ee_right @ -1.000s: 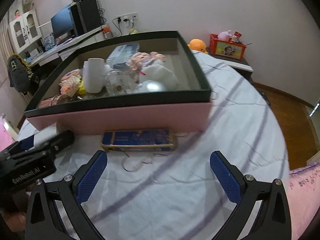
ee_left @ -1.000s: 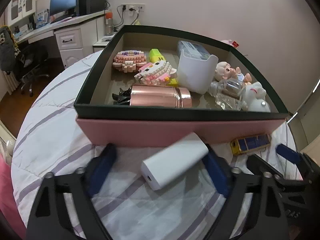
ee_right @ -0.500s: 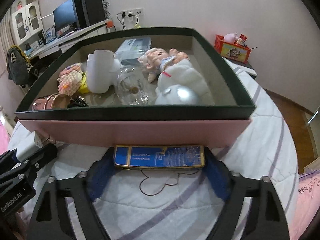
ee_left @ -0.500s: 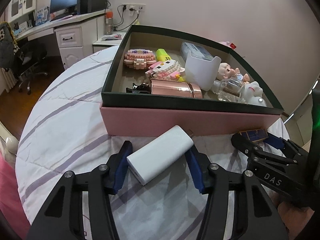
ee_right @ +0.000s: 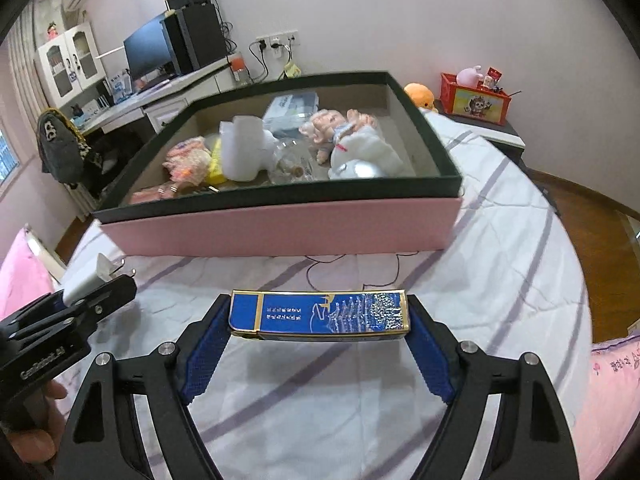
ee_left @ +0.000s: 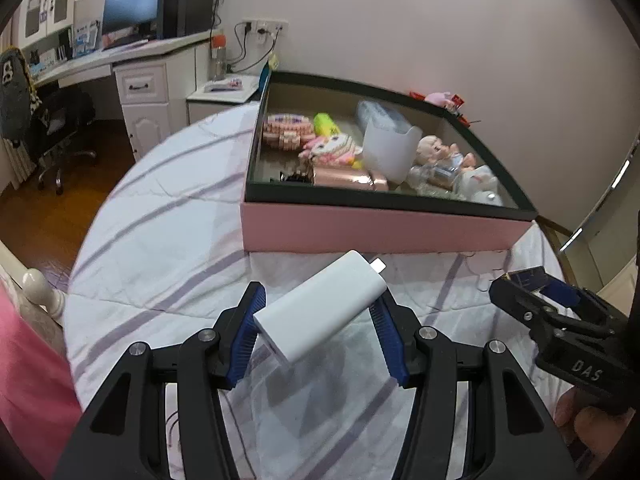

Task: Organize rigid objects
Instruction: 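Carry power bank and card box into the box and open both tools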

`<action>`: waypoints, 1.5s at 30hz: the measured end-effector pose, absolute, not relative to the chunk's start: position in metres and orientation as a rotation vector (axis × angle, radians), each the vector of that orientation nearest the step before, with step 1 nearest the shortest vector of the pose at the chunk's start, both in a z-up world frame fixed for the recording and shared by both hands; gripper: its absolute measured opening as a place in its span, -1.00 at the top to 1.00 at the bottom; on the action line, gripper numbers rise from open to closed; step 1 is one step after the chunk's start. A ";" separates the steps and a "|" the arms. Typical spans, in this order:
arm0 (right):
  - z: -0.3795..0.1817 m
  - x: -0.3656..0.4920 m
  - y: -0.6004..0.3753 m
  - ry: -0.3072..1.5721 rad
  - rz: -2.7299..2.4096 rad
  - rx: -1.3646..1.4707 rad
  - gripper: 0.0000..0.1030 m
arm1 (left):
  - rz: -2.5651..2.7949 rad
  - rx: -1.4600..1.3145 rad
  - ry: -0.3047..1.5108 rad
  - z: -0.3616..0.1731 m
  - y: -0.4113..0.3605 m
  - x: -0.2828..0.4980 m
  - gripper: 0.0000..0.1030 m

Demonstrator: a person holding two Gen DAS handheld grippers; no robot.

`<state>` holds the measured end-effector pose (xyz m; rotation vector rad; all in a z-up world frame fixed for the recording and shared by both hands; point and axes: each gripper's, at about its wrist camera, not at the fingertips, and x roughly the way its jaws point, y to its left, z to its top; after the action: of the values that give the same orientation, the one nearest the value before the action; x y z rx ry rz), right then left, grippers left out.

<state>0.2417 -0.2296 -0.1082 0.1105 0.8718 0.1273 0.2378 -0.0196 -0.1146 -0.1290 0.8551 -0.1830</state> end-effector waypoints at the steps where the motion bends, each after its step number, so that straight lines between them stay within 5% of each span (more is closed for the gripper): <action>1: -0.104 0.240 -0.229 0.865 0.130 0.110 -0.62 | -0.187 -0.130 0.847 -0.110 -0.019 0.235 -0.06; 20: -0.031 0.295 -0.232 0.725 0.155 0.085 -0.62 | -0.214 -0.060 0.674 -0.026 -0.031 0.308 -0.06; 37: -0.090 0.426 -0.244 0.899 0.103 0.050 -0.65 | -0.215 -0.001 0.882 -0.087 -0.069 0.435 -0.08; 40: -0.094 0.425 -0.244 0.900 0.096 0.046 -0.71 | -0.206 -0.001 0.879 -0.086 -0.067 0.431 -0.21; 43: -0.092 0.421 -0.243 0.903 0.094 0.040 -0.99 | -0.181 -0.009 0.847 -0.077 -0.061 0.419 -0.54; 45: -0.087 0.415 -0.242 0.889 0.107 0.057 -1.00 | -0.179 -0.029 0.825 -0.071 -0.054 0.411 -0.81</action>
<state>0.4153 -0.2416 -0.0875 0.0574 0.8891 0.1073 0.4109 -0.0542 -0.0706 -0.0291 0.8248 -0.1790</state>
